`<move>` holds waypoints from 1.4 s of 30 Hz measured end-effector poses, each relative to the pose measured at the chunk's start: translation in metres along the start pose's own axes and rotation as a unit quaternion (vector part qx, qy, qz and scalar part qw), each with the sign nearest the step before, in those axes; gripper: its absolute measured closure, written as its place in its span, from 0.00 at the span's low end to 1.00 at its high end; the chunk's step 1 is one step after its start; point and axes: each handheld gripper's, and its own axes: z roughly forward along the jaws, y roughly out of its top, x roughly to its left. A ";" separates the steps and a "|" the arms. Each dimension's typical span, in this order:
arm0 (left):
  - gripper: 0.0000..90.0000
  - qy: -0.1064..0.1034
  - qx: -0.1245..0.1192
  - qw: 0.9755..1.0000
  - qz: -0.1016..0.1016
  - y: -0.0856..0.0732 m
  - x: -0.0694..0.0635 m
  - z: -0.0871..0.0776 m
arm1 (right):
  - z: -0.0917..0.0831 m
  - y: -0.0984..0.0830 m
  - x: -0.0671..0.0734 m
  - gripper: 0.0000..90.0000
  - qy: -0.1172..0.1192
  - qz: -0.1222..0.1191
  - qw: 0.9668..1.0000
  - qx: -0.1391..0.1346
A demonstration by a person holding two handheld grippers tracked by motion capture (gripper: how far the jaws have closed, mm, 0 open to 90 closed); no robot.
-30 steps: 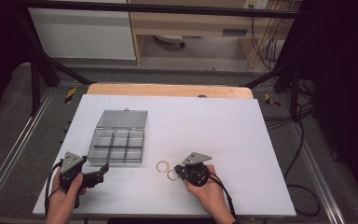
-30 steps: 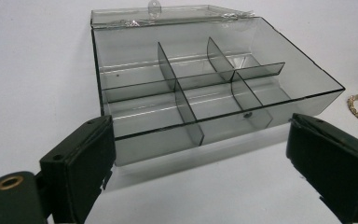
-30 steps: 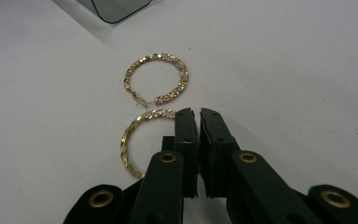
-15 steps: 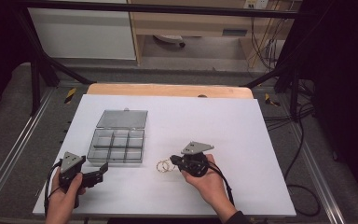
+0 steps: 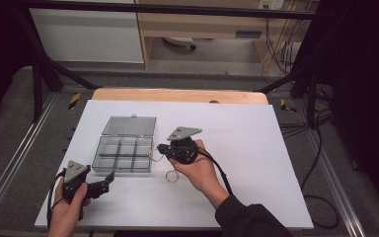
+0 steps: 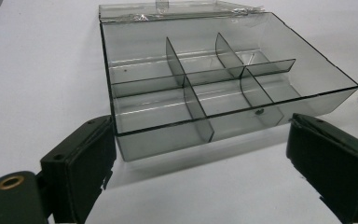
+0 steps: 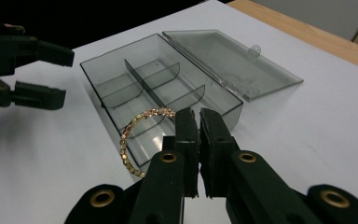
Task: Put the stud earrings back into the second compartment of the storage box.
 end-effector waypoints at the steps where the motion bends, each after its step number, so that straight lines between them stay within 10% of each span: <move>1: 0.10 0.000 0.000 1.000 0.000 0.000 0.000 0.000 | 0.003 0.004 -0.001 0.97 0.000 -0.001 1.000 0.000; 21: 0.10 -0.002 0.001 1.000 -0.001 0.000 0.002 0.000 | 0.058 0.048 0.002 0.97 0.006 -0.009 1.000 0.003; 42: 0.10 -0.003 0.003 1.000 -0.003 0.000 0.002 0.000 | 0.104 0.044 -0.006 0.97 -0.010 0.010 1.000 0.014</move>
